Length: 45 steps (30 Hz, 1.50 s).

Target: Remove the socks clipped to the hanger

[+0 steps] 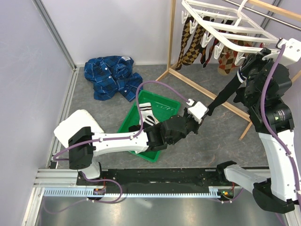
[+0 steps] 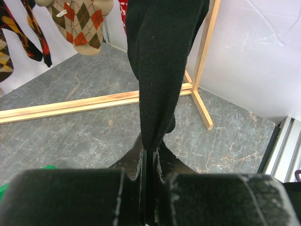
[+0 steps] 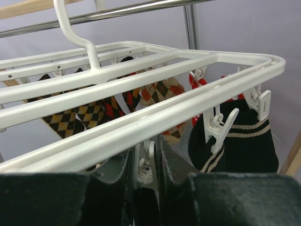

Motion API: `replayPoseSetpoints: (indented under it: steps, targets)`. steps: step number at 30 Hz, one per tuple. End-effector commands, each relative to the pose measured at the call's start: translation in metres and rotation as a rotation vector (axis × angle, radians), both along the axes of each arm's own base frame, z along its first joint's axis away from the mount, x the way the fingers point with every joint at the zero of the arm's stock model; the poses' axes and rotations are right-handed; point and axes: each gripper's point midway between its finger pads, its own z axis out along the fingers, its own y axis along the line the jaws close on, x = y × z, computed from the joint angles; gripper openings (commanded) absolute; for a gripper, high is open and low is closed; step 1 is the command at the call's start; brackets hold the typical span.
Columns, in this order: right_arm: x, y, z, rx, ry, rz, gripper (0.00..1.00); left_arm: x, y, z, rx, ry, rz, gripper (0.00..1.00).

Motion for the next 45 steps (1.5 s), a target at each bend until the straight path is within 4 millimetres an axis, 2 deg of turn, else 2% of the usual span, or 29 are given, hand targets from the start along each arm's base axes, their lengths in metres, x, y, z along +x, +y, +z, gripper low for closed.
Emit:
replayPoseSetpoints:
  steps: [1,2,3,4,5,6,8,9,10,19,22,23,25,26,28,30,31,32,33,34,35,37,38,41,42,43,45]
  targets:
    - [-0.009,0.001,0.015,0.016,-0.047,0.021,0.0,0.004,0.002,0.017,-0.068,0.03,0.015,0.02]
    - [-0.011,0.0,0.015,0.023,-0.054,0.021,0.0,0.002,0.002,0.019,-0.075,0.029,0.008,0.02]
    - [-0.011,0.001,0.016,0.026,-0.06,0.028,0.28,0.002,0.002,0.02,-0.077,0.029,0.004,0.02]
    - [-0.011,0.002,0.017,0.032,-0.066,0.033,0.43,0.002,0.001,0.02,-0.077,0.029,0.004,0.02]
    - [-0.012,0.002,0.02,0.05,-0.086,0.031,0.51,0.002,0.001,0.023,-0.082,0.027,0.001,0.02]
    - [-0.012,0.001,0.02,0.058,-0.093,0.028,0.52,0.001,0.001,0.023,-0.083,0.028,-0.005,0.02]
    - [-0.015,0.0,0.026,0.081,-0.123,0.019,0.42,0.0,0.001,0.023,-0.083,0.03,-0.008,0.02]
    - [-0.014,-0.001,0.027,0.086,-0.128,0.017,0.13,0.0,0.001,0.022,-0.083,0.031,-0.008,0.02]
    - [-0.016,-0.002,0.029,0.092,-0.14,0.013,0.0,0.0,0.001,0.023,-0.083,0.031,-0.007,0.02]
    - [-0.009,0.007,0.014,0.075,-0.097,0.054,0.0,0.0,0.004,0.019,-0.085,0.045,-0.002,0.02]
    - [-0.009,0.012,0.012,0.061,-0.082,0.09,0.0,0.002,0.012,0.015,-0.072,0.052,0.026,0.02]
    - [-0.008,0.017,0.01,0.053,-0.076,0.117,0.06,0.006,0.021,0.014,-0.066,0.055,0.054,0.02]
    - [-0.013,0.017,0.01,0.051,-0.082,0.127,0.27,0.011,0.033,0.011,-0.07,0.074,0.088,0.02]
    - [-0.014,0.018,0.008,0.045,-0.078,0.136,0.41,0.019,0.047,0.008,-0.066,0.091,0.117,0.02]
    - [-0.018,0.018,0.006,0.041,-0.074,0.145,0.54,0.025,0.062,0.005,-0.08,0.137,0.145,0.02]
    - [-0.024,0.021,0.0,0.041,-0.056,0.173,0.6,0.036,0.087,-0.004,-0.046,0.167,0.204,0.02]
    - [-0.025,0.023,-0.01,0.053,-0.04,0.183,0.69,0.04,0.096,-0.008,-0.04,0.195,0.233,0.02]
    - [-0.027,0.024,-0.015,0.058,-0.035,0.191,0.74,0.052,0.112,-0.012,-0.031,0.214,0.292,0.02]
    - [-0.037,0.023,-0.015,0.066,-0.053,0.2,0.78,0.055,0.128,-0.017,-0.003,0.241,0.32,0.02]
    - [-0.038,0.023,-0.026,0.067,-0.035,0.198,0.85,0.059,0.137,-0.019,-0.012,0.271,0.344,0.02]
    - [-0.042,0.022,-0.028,0.076,-0.039,0.199,0.88,0.07,0.152,-0.021,-0.018,0.292,0.372,0.02]
    - [-0.054,0.019,-0.035,0.077,-0.036,0.202,0.98,0.075,0.177,-0.026,-0.005,0.35,0.403,0.02]
    - [-0.059,0.017,-0.038,0.076,-0.032,0.199,0.98,0.084,0.191,-0.029,-0.002,0.37,0.426,0.02]
    - [-0.073,0.016,-0.05,0.081,-0.005,0.216,0.98,0.088,0.217,-0.033,0.024,0.395,0.462,0.02]
    - [-0.082,0.017,-0.052,0.081,-0.005,0.237,0.98,0.088,0.22,-0.035,0.034,0.404,0.464,0.02]
    - [-0.082,0.021,-0.062,0.078,0.017,0.261,0.98,0.087,0.224,-0.041,0.052,0.419,0.463,0.02]
    - [-0.091,0.036,-0.074,0.083,0.031,0.359,0.98,0.086,0.225,-0.054,0.07,0.45,0.447,0.02]
